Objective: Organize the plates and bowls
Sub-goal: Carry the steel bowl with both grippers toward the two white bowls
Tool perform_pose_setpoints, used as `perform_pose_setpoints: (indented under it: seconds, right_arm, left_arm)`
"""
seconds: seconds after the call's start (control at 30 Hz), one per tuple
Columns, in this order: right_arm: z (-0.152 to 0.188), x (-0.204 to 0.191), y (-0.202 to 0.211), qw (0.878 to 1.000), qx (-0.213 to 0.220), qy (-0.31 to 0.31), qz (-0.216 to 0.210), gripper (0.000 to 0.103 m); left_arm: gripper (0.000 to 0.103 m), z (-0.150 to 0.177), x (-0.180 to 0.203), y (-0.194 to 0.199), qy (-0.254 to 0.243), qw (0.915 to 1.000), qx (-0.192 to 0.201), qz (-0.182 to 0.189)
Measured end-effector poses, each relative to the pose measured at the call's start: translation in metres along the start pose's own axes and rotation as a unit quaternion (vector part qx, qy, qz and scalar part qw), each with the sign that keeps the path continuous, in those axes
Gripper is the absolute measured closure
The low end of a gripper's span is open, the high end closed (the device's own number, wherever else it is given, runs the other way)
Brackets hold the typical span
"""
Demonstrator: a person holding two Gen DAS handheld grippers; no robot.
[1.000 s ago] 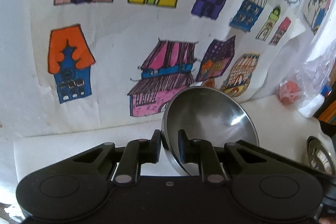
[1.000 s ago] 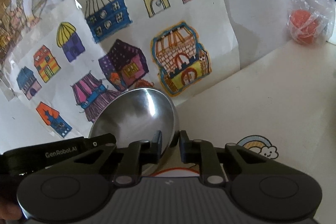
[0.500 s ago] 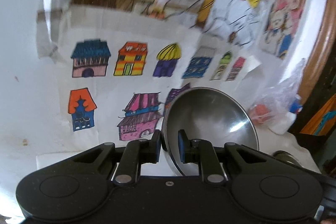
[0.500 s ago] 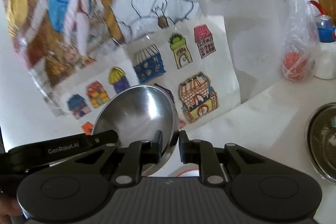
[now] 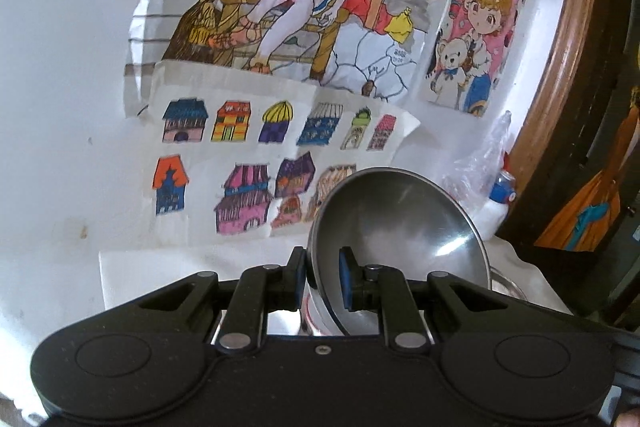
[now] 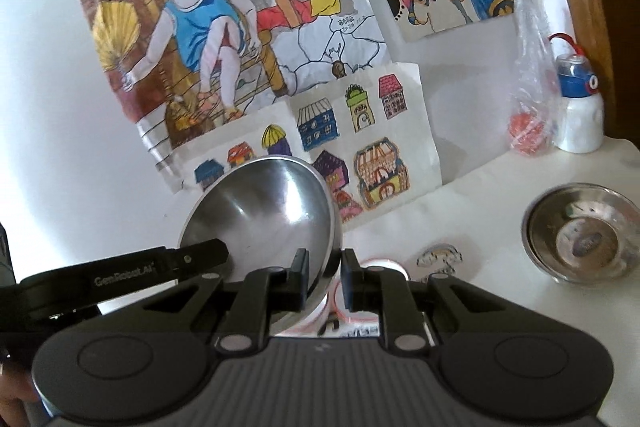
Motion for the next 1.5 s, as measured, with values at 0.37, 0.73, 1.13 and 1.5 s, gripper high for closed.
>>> perform_pose_setpoints:
  seconds: [0.37,0.73,1.13,1.5]
  right_arm:
    - [0.051,-0.010,0.047,0.999,-0.019,0.025,0.011,0.083]
    - [0.110,-0.013,0.065,0.996,-0.070,0.055,0.025,0.081]
    - [0.154,-0.010,0.043,0.986,-0.135,0.088,0.044,0.081]
    - [0.154,-0.003,0.014,0.979,-0.179,0.088,0.029,0.079]
  left_arm:
    - [0.085,0.053,0.002,0.045,0.006,0.9998,-0.017,0.006]
    - [0.085,0.111,-0.006,0.067,0.005,0.9982,-0.059,0.006]
    - [0.083,0.151,-0.020,0.050,-0.002,0.9920,-0.126,-0.010]
    - [0.081,0.162,-0.032,0.024,-0.004,0.9825,-0.182,-0.041]
Point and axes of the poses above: each gripper's, at about its wrist camera, not at the fingertips, and y roughly against the way its jaws point, x to its right, z to its underside, the point moved 7 cm from there along -y, roughly the way its jaws point, and after that the axes turned 1 degree about -z, right-handed, at the moved point
